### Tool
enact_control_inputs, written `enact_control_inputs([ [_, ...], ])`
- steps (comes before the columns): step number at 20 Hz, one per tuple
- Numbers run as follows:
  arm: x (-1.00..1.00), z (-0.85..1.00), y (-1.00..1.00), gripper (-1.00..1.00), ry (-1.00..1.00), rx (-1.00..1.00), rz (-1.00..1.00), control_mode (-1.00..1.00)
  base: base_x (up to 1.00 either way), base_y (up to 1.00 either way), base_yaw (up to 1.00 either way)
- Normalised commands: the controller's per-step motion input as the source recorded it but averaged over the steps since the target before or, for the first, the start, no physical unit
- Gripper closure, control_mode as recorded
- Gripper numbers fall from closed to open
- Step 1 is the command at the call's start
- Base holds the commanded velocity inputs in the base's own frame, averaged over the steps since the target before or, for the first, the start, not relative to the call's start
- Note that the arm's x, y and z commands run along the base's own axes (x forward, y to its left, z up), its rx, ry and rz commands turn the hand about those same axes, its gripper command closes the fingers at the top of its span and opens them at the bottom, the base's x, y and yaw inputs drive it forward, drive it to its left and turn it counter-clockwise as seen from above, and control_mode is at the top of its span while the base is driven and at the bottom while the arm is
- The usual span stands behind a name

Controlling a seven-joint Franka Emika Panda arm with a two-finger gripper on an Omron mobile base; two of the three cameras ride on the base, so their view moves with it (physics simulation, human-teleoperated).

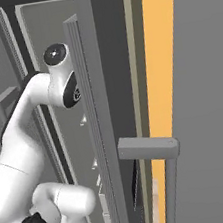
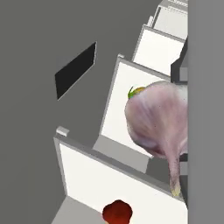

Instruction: Take the bell pepper and garlic from the highest rack and move them to the second highest rack where the lemon and cucumber are located, to maximize freezer space. Close the freezer door after rearranging.

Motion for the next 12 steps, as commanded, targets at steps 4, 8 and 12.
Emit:
enact_control_inputs([
  [4,-0.64,-0.38,0.00,1.00,0.00,0.00,-0.02,-1.00,0.00,0.00,0.00],
  [8,-0.04,-0.50,0.00,1.00,0.00,0.00,0.00,-1.00,0.00,0.00,0.00],
  [12,0.21,-0.46,0.00,1.00,0.00,0.02,0.00,-1.00,0.00,0.00,0.00],
])
